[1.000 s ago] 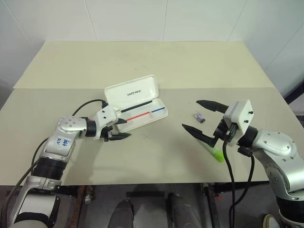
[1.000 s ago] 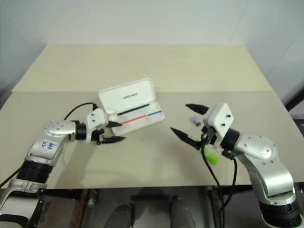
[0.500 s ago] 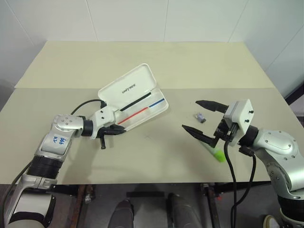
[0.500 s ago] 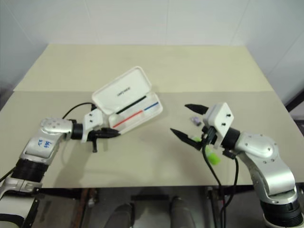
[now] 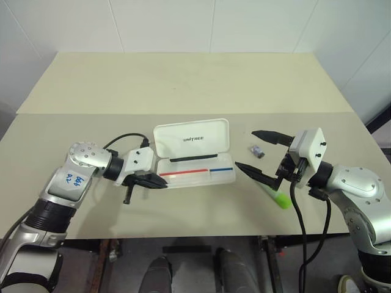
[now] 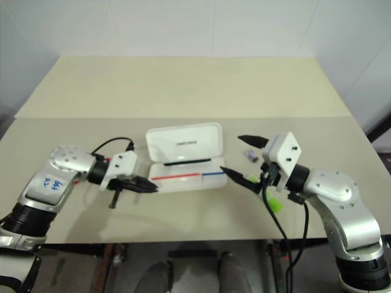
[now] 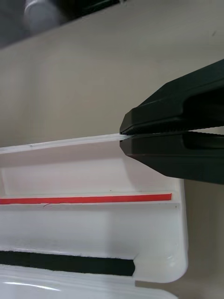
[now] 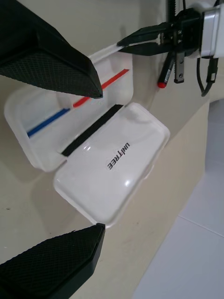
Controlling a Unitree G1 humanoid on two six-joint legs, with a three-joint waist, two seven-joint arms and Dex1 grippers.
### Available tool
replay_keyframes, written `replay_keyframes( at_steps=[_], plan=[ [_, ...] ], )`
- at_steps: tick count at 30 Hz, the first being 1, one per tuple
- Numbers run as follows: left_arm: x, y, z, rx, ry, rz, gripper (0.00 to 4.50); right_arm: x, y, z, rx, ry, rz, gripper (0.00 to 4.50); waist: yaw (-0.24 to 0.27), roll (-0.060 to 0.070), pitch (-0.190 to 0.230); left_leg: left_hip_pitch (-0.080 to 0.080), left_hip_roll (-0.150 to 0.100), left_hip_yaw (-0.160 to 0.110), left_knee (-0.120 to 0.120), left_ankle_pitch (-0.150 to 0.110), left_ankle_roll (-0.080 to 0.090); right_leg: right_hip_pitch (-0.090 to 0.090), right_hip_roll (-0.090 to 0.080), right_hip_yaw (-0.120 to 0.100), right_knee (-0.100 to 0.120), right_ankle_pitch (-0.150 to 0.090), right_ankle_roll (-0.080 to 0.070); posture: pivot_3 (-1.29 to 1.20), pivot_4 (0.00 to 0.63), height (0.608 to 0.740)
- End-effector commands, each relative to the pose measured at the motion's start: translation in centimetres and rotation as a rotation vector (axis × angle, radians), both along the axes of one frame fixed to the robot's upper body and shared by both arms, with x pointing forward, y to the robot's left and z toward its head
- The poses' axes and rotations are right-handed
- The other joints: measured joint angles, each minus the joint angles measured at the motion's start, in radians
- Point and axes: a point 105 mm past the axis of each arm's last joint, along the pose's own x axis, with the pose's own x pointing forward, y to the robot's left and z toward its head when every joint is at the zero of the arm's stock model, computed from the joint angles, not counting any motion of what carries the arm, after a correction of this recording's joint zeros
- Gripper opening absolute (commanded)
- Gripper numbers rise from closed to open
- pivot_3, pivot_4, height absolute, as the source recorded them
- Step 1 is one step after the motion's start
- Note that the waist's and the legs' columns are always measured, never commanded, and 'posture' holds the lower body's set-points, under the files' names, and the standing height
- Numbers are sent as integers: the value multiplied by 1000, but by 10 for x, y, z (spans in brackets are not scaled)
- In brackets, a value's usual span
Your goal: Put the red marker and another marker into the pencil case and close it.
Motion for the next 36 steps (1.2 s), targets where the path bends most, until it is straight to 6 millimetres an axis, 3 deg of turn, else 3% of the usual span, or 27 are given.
replay_keyframes(
  at_steps=[1,7,27,30,33,36],
  plan=[
    [-7,2,3,35,-34,-53,51,-3,-3,10,6,-43,0,4500,0,0,0,0,0,0,0,0,0,0,0,0,0,0,0,0,150,740],
    [2,12,-9,77,-59,4,51,-5,-2,10,11,-45,-3,4500,2,0,0,0,0,0,0,0,0,0,0,0,0,0,0,0,150,740],
    [4,-12,-12,-13,-28,56,51,-7,0,11,16,-46,-7,4500,5,0,0,0,0,0,2,1,2,1,0,0,0,0,0,0,150,740],
    [-4,-12,-11,-12,10,32,667,-8,1,9,17,-41,-1,4500,5,0,0,0,0,0,1,1,2,1,0,0,0,0,0,0,150,740],
    [-8,-12,0,-50,5,34,1596,-7,2,7,18,-33,11,4500,4,0,0,0,0,0,1,1,2,1,0,0,0,0,0,0,150,740],
    [-15,-9,12,-72,16,41,1596,-5,4,5,24,-29,22,4500,1,0,0,0,0,0,1,1,2,0,0,0,0,0,0,0,150,740]
  ],
)
